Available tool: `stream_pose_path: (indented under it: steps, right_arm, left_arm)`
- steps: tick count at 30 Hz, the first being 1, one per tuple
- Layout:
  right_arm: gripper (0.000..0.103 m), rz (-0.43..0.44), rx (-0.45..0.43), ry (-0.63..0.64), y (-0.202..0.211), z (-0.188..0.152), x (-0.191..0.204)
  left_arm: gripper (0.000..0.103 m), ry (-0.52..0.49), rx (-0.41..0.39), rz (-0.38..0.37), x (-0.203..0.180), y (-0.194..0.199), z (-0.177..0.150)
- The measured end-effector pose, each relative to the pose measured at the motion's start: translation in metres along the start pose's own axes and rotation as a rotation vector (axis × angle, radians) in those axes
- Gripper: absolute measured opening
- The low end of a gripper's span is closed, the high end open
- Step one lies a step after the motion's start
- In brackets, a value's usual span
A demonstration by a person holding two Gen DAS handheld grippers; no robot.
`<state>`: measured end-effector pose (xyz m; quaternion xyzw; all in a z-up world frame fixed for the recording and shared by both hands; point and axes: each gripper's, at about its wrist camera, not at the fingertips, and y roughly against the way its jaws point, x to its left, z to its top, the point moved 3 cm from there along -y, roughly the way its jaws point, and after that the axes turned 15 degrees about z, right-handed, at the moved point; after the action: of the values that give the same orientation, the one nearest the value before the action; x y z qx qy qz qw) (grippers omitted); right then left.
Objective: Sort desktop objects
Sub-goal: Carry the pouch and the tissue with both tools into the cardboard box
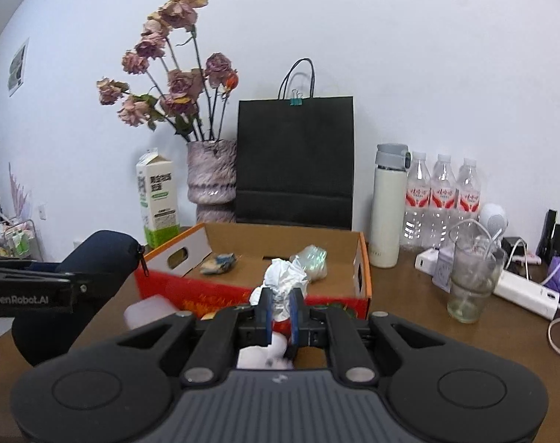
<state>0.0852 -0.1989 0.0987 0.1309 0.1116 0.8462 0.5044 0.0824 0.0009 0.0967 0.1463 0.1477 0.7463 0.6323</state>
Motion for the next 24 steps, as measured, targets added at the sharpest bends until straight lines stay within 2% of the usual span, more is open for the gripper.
stream_pose_path:
  steps: [4, 9, 14, 20, 24]
  right_arm:
    - [0.008, -0.01, -0.013, -0.012, -0.017, 0.016, -0.014]
    - [0.008, -0.014, -0.008, -0.029, -0.041, 0.035, -0.031]
    - [0.008, -0.033, 0.007, -0.001, -0.065, 0.053, -0.042]
    - [0.008, -0.04, 0.069, 0.026, -0.112, 0.072, -0.057]
    - [0.008, -0.035, 0.113, 0.019, -0.141, 0.085, -0.069]
  left_arm:
    - [0.062, 0.015, 0.021, -0.016, -0.003, -0.023, 0.015]
    - [0.062, 0.014, 0.037, 0.0, -0.003, -0.055, 0.035]
    - [0.062, 0.002, 0.079, -0.015, -0.008, -0.09, 0.057]
    - [0.062, -0.031, 0.161, 0.022, -0.02, -0.146, 0.072]
    - [0.062, -0.027, 0.236, 0.02, -0.026, -0.18, 0.08]
